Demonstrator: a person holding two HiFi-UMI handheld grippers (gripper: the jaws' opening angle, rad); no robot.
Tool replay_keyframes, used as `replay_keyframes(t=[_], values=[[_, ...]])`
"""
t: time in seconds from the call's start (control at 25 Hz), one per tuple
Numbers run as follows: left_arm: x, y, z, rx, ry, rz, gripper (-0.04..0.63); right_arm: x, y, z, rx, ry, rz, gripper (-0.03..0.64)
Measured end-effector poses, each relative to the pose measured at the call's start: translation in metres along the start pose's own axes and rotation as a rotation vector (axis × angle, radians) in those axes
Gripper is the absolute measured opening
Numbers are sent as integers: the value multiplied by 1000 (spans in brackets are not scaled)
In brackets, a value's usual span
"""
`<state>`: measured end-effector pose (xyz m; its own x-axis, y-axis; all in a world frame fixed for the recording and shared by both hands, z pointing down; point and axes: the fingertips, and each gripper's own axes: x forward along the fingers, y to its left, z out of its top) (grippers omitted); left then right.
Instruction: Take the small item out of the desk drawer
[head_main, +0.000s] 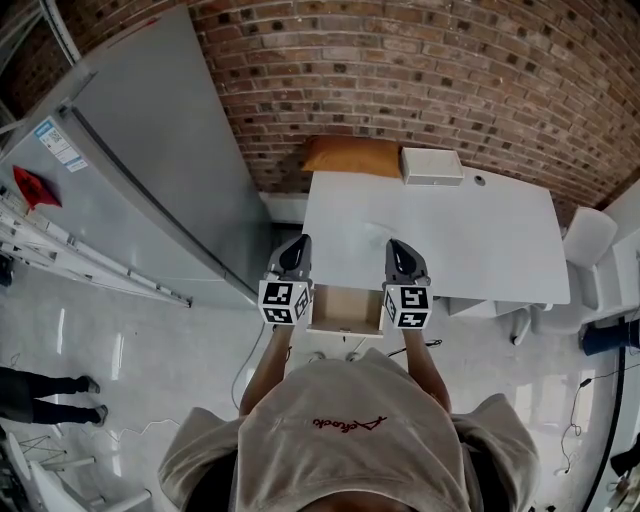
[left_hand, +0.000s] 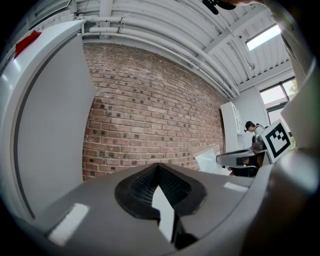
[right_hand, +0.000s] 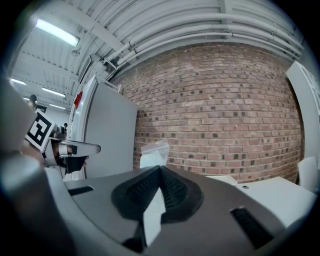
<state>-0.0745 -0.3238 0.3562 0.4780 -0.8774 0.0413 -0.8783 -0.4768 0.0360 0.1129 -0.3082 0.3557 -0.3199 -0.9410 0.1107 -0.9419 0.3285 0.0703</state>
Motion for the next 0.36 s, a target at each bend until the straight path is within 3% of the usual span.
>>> replay_keyframes(t=[0.36], values=[[3,9,-5,-1,7,6,9,7,4,0,-6,9,3,12]])
